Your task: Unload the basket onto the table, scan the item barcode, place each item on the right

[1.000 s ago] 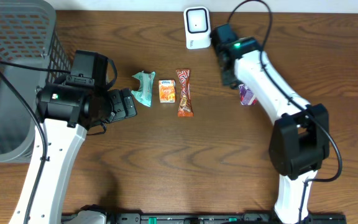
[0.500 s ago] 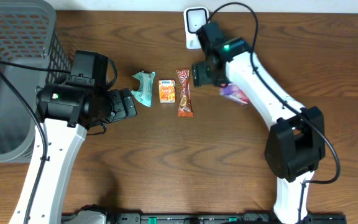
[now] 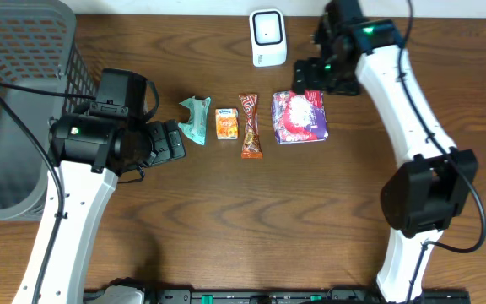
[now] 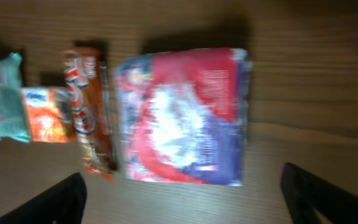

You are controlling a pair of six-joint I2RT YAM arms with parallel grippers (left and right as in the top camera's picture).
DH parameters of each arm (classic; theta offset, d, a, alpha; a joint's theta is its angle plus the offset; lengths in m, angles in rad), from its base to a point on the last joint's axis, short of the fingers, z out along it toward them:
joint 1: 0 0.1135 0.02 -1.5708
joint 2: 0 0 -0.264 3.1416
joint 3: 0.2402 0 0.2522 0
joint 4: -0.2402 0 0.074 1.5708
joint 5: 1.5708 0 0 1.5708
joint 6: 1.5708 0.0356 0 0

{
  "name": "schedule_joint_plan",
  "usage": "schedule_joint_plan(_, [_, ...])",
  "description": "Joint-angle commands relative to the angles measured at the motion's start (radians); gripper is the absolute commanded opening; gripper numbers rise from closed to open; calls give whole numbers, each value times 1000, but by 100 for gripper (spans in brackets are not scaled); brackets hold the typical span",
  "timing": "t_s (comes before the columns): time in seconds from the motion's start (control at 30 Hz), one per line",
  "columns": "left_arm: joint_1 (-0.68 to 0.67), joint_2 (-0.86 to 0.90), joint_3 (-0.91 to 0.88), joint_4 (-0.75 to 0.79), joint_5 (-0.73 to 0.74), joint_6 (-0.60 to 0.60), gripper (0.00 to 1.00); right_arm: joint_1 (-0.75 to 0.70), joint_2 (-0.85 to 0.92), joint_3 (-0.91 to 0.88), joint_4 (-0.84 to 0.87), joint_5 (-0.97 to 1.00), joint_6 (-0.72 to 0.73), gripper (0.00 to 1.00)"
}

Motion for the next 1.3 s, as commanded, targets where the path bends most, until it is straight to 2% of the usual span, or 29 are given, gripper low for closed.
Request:
schedule_joint_plan(0.0, [4,4,0,-3,-16,10,98,-73,-5,-41,-8,-16,-92,99])
schedule_joint_plan(0.1, [4,4,0,-3,-16,10,98,-129,-5,-103,25,-81,-106,98])
schedule_joint_plan(0.2, [4,4,0,-3,-16,10,98,-175,-5,-195,98,-248,-182,96])
schedule_joint_plan(0.4, [4,4,0,-3,-16,10,98,-222,-5,-410,335,-490,-201,93])
schedule_joint_plan(0.63, [4,4,0,-3,-17,9,98,-210,-5,-603,597,-562,-169,90])
schedule_joint_plan(0.7, [4,4,0,-3,-16,10,98,-209,-5,-644,650,-562,-151,82])
schedule_joint_plan(0.77, [4,4,0,-3,-17,10,98,-209,-5,-676,688,-560,-145,68])
schedule_joint_plan(0.9, [4,4,0,-3,-16,10,98,-208,-5,-715,724,-560,-143,51])
schedule_joint_plan(0.97, [4,4,0,-3,-16,9,98,-204,-5,-719,723,-560,-143,33])
schedule_joint_plan(1.03, [4,4,0,-3,-16,9,98,-200,-5,-719,723,-562,-114,7])
schedule_joint_plan(1.07, [4,4,0,-3,-16,10,98,-199,-5,-718,724,-564,-93,1])
schedule_joint_plan(1.27, [4,4,0,-3,-16,10,98,-199,-14,-660,769,-721,54,1])
